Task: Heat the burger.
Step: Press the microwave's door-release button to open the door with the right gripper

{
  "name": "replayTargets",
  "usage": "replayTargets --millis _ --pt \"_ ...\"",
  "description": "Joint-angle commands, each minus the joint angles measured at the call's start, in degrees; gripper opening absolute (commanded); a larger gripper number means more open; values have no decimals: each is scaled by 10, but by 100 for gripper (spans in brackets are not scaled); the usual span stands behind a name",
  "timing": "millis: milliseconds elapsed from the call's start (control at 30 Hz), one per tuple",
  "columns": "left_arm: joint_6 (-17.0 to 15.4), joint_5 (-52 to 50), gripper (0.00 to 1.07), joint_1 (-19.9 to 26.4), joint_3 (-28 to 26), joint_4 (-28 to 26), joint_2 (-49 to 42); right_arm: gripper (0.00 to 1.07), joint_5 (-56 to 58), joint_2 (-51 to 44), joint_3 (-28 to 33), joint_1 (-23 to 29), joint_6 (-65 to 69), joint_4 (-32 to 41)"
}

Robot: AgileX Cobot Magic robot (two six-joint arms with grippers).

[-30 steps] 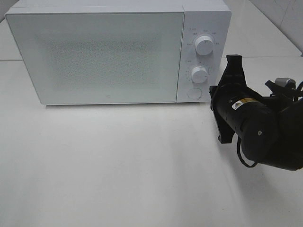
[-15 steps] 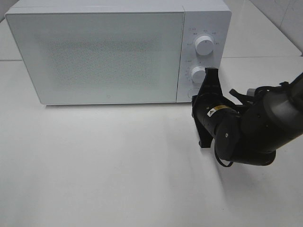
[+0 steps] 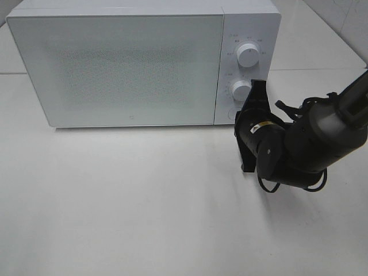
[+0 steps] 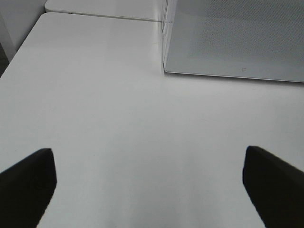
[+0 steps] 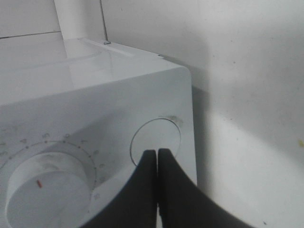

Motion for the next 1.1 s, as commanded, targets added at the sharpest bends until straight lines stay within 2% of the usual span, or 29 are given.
replayTargets --millis 33,467,700,1100 --pt "1 -8 100 1 1 -5 -8 0 10 8 -18 -5 -9 -7" --pt "1 -8 100 1 1 -5 -8 0 11 38 -59 -6 -10 9" --pt "1 -8 100 1 1 -5 -8 0 -5 38 -60 -6 -29 39" --pt "1 -8 100 1 1 -5 -7 0 -7 38 -80 -6 -31 44"
